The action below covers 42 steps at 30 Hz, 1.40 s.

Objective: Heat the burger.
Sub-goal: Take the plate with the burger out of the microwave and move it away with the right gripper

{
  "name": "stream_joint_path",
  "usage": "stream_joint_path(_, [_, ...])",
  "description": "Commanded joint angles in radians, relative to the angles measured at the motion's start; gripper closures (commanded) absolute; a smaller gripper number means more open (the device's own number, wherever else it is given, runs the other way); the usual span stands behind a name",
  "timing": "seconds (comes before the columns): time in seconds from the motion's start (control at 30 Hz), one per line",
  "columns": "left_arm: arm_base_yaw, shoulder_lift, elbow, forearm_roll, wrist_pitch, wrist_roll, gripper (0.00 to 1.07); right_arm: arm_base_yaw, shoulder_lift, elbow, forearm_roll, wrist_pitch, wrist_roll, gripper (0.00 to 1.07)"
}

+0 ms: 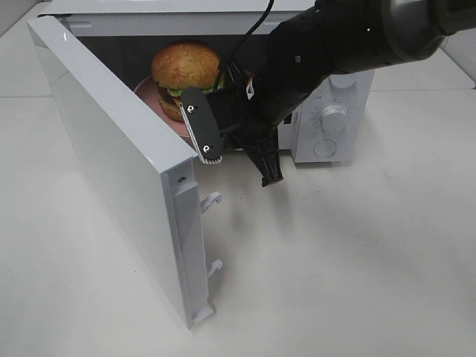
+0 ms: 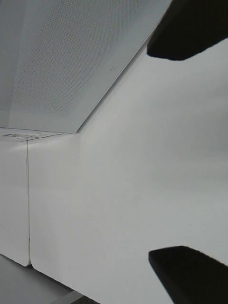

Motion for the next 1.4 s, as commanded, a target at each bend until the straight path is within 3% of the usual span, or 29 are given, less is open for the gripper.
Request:
stream_joint_path(0.03, [0.001, -0.021, 0.003, 0.001, -0.004, -0.006, 0.06, -0.020, -0.044, 0.022, -0.022, -0.059, 0.018, 1.07])
stream_joint_path(0.27, [0.001, -0.021, 0.003, 0.001, -0.004, -0.006, 0.06, -0.022, -0.107, 0.122, -0.042, -0.138, -0.038, 1.07])
stream_joint_path(1.4, [0.001, -0.021, 0.003, 0.001, -0.004, -0.006, 0.06, -0.019, -0.347, 0.404, -0.044, -0.184, -0.032, 1.07])
